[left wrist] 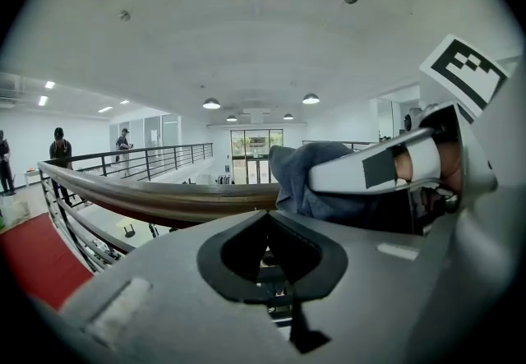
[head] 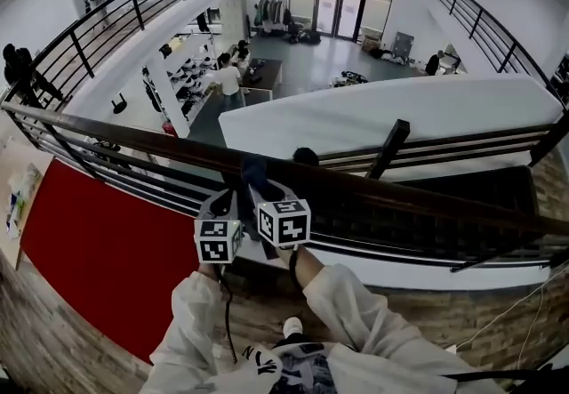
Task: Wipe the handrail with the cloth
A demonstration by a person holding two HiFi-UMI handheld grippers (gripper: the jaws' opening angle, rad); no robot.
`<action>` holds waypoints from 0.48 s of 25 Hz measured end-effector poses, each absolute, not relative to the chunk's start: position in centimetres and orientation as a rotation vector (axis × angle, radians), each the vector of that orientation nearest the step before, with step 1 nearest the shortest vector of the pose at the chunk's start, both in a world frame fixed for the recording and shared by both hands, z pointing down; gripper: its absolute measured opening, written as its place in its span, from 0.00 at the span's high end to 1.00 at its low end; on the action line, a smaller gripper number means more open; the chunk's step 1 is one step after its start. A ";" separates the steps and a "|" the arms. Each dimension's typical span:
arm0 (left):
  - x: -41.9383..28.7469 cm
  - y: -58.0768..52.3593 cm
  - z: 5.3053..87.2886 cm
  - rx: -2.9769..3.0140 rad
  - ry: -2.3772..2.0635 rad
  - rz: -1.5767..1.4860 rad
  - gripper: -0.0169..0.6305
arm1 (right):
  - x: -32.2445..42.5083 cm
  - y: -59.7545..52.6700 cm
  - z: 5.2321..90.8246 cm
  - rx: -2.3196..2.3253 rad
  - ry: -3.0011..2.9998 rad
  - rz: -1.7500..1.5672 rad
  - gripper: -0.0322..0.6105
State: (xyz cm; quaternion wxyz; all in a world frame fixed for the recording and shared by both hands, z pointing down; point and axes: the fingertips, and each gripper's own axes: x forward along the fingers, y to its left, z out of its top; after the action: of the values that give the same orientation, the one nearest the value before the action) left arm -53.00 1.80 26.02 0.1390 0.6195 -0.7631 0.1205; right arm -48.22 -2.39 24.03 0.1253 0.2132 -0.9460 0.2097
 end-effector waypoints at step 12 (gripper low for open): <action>-56.2 1.2 26.8 1.755 -2.218 0.320 0.97 | -52.8 -5.1 25.5 0.624 -2.676 0.575 0.83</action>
State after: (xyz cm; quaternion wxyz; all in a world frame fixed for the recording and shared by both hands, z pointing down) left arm -56.16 1.15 26.83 0.1470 0.6100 -0.7707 0.1113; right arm -52.80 -5.09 25.52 0.1661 0.2193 -0.9399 0.2021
